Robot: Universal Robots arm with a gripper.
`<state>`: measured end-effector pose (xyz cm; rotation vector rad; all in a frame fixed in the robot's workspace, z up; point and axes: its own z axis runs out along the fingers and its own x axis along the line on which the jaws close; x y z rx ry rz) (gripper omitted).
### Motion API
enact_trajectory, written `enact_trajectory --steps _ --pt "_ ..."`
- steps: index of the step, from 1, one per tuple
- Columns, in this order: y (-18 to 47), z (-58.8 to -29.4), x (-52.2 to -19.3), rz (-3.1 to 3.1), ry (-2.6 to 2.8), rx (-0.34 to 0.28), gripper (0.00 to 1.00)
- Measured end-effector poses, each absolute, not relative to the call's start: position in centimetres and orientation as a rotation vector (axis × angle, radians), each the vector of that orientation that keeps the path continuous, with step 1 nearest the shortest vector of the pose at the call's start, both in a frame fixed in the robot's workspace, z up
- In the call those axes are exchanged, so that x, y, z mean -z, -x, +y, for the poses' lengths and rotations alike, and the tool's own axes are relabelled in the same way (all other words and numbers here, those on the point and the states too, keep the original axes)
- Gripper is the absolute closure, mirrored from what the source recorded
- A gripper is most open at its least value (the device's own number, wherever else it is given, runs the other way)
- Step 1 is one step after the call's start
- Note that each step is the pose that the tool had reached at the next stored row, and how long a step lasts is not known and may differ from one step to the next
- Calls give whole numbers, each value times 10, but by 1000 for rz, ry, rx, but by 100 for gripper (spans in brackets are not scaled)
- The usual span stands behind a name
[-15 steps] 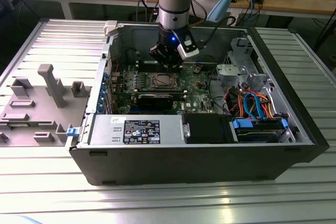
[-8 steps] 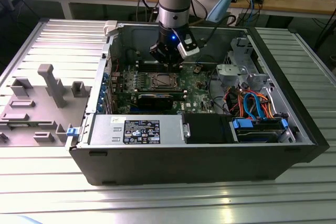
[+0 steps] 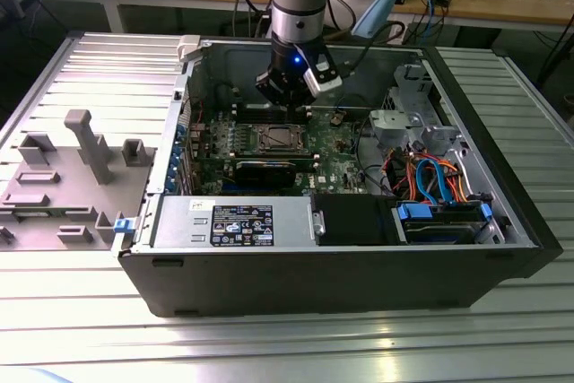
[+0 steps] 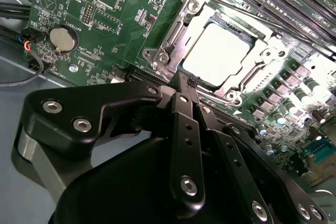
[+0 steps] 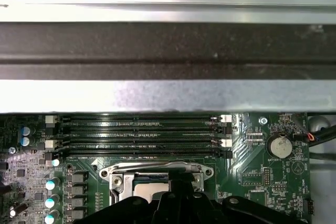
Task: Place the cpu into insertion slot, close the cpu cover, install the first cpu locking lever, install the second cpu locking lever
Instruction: 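Install the second cpu locking lever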
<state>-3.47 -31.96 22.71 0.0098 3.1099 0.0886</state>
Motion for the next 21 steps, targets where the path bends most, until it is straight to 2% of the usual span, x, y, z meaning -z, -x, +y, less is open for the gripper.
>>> enact_trajectory --steps 21 --pt "35 -327 -227 3110 -10 -88 89"
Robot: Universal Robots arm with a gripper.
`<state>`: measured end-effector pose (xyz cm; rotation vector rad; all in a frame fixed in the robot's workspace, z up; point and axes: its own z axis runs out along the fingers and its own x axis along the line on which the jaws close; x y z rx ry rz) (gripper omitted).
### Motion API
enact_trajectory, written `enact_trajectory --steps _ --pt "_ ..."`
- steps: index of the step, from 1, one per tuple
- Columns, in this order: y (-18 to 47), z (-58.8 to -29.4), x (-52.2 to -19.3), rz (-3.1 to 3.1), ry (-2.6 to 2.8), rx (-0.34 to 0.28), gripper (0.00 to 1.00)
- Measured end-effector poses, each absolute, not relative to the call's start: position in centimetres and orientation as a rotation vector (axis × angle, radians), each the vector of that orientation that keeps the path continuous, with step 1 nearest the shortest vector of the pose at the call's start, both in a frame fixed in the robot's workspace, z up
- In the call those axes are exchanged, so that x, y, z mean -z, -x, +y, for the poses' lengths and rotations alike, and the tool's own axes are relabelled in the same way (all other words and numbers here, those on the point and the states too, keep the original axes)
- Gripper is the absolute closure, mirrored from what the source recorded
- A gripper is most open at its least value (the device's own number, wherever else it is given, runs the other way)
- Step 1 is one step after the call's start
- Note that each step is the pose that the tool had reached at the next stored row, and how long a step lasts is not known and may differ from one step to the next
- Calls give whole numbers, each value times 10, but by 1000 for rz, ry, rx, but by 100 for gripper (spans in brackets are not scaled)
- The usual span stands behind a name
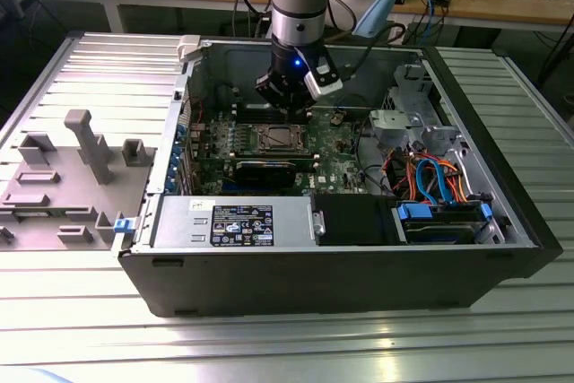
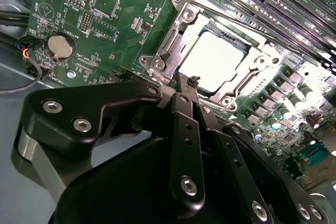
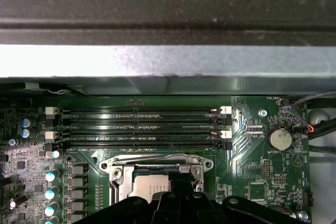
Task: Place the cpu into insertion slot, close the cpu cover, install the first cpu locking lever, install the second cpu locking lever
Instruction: 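Install the second cpu locking lever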
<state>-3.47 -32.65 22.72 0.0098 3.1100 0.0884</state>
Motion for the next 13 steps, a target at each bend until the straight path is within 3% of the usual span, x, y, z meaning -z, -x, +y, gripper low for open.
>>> enact_trajectory --steps 13 --pt "35 -329 -227 3110 -10 -89 89"
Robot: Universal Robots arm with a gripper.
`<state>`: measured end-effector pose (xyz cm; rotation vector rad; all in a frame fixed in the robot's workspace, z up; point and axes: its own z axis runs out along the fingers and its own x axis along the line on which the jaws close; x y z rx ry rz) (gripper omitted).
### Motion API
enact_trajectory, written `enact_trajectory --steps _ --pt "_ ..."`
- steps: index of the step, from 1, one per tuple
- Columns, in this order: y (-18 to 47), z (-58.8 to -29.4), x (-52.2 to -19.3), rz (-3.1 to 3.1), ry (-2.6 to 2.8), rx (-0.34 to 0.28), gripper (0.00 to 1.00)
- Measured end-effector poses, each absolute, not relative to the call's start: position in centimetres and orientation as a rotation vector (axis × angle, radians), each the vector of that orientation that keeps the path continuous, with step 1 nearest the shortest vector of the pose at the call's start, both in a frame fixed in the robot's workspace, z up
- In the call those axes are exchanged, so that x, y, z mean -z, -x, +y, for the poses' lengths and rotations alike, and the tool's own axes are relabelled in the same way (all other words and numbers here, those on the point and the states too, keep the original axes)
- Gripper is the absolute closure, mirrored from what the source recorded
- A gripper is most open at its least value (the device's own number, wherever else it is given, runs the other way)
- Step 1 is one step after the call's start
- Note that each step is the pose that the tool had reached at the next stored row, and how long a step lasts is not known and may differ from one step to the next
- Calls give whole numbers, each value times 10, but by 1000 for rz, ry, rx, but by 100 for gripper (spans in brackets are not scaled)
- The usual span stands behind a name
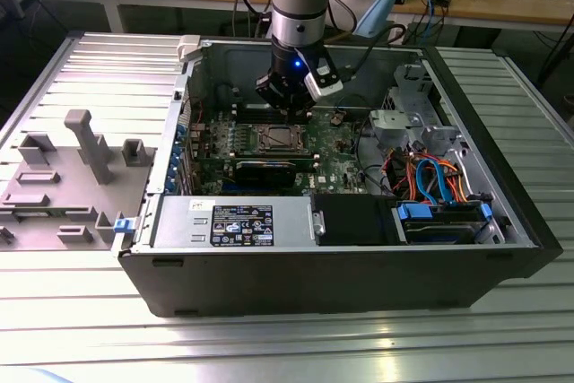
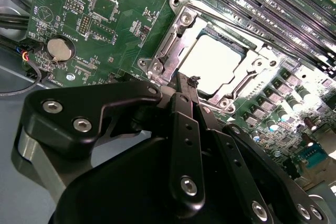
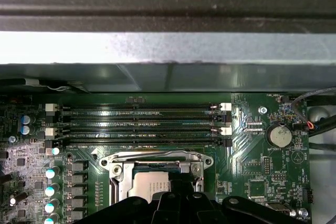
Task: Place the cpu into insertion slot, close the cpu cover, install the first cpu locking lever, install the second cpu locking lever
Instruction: 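Install the second cpu locking lever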
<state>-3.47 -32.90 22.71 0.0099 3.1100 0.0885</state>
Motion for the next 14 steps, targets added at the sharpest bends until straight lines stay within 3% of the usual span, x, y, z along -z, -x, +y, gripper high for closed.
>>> enact_trajectory --steps 14 --pt "35 -329 -234 3110 -10 -73 89"
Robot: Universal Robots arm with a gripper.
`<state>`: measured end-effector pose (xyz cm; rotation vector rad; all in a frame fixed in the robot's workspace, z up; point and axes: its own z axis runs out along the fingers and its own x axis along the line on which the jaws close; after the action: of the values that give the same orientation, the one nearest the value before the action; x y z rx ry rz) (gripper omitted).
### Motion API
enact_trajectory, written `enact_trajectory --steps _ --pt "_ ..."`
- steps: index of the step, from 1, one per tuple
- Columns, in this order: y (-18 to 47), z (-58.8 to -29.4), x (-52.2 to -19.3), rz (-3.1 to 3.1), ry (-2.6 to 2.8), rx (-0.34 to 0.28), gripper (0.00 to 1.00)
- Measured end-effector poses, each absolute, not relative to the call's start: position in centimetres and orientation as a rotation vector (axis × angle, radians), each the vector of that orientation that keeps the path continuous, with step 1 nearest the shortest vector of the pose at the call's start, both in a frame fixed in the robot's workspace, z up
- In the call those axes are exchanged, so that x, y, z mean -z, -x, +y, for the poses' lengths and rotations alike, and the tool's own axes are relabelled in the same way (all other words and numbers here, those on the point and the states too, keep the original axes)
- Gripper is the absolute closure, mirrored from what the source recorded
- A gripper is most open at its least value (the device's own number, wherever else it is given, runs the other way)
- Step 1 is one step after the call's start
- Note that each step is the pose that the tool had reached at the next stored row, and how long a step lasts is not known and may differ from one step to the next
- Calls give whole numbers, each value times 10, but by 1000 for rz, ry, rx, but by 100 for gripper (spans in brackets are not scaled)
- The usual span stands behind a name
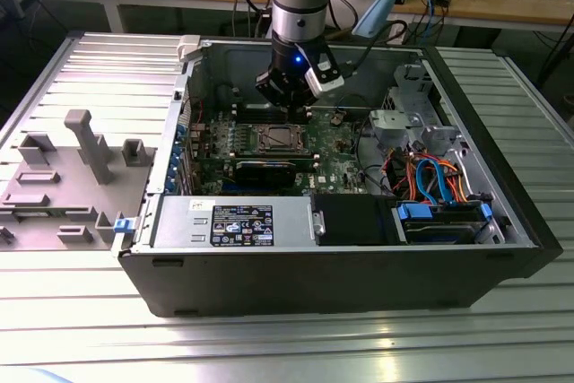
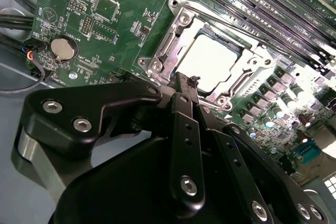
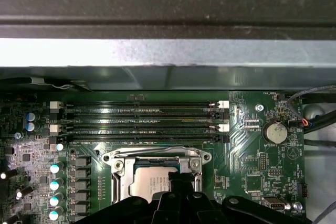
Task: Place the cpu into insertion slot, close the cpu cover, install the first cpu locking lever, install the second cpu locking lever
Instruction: 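Install the second cpu locking lever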
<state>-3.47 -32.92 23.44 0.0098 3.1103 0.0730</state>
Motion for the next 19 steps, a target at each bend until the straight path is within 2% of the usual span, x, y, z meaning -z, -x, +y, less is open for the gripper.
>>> enact_trajectory --steps 19 --pt "35 -334 -234 3110 -10 -73 89"
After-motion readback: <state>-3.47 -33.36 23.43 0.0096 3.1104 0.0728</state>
